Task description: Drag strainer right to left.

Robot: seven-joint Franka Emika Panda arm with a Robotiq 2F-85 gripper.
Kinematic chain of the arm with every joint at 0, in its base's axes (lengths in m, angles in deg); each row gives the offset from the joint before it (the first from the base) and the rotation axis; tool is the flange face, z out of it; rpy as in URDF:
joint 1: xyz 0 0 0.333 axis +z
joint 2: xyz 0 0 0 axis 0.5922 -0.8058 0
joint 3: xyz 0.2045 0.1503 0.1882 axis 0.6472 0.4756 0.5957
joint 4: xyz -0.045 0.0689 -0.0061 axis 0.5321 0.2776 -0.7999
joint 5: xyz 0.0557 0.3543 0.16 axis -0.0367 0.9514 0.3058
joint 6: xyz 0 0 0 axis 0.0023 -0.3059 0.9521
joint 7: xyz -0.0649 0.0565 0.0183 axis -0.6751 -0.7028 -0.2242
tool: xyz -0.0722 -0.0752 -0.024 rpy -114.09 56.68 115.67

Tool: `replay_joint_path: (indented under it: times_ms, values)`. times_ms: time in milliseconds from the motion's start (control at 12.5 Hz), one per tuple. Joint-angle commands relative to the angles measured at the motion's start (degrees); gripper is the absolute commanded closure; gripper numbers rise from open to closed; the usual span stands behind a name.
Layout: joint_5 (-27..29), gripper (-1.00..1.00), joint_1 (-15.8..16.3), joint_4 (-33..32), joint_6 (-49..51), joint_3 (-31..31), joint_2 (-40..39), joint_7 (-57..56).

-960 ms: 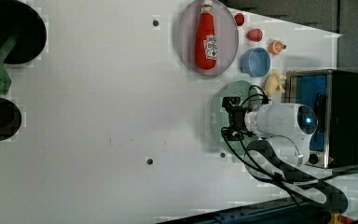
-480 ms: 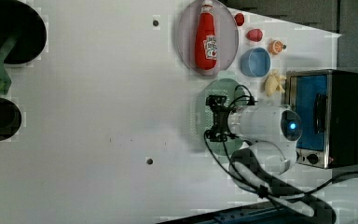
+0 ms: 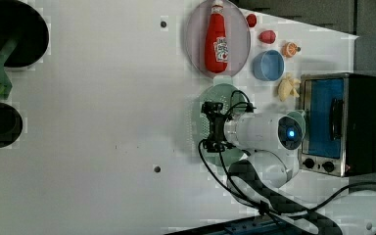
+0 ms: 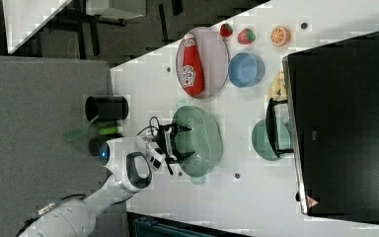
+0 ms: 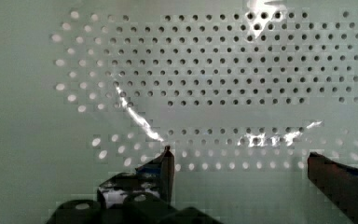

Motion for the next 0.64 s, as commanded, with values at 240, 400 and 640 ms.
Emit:
replay_joint_path:
  times_ms: [240,400,640]
  values:
    - [5.56,-1.0,5.96,7.3,5.29,-0.1,-3.61,2.34]
    - [7.53,-1.0,8.05,10.5,7.6,-0.05,-4.99,2.35]
    - [10.18,-1.0,10.94,14.58,9.12,-0.06,-7.3,2.41]
